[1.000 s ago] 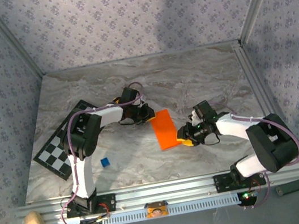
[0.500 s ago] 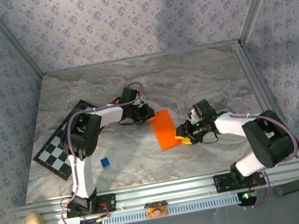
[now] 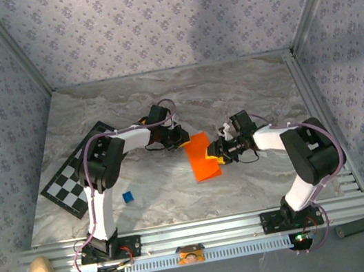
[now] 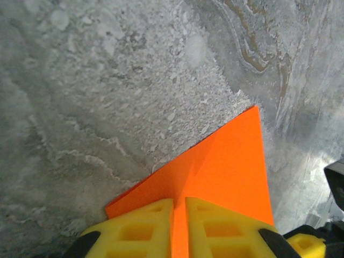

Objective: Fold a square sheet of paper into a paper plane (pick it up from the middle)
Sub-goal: Fold the triangle a second time at the center of the table.

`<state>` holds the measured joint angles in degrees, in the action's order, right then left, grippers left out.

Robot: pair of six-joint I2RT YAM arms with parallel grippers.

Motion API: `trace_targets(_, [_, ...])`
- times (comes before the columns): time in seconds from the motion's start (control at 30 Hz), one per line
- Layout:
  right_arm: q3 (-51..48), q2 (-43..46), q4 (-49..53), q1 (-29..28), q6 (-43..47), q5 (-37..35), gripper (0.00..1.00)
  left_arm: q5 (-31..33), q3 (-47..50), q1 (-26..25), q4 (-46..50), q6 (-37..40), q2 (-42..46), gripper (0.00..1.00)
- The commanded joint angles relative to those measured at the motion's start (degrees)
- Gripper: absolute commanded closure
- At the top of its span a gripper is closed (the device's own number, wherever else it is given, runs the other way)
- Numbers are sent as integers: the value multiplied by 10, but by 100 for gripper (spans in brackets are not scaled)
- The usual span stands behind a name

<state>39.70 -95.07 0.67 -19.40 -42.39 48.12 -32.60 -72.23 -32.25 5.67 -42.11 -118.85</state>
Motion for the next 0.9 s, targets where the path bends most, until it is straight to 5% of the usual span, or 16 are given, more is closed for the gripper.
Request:
trace_targets(0.0, [19,-12,19,8,42,32,67,8,-5,-6,23,24,-34,86])
trace_targets(0.57, [47,-60,55,35,111,63,86,6,-29,-5,60,54,-38,84])
trace_targets(0.87, [35,-58,27,52,80,71,97,41,-24,-10,59,53,58,59])
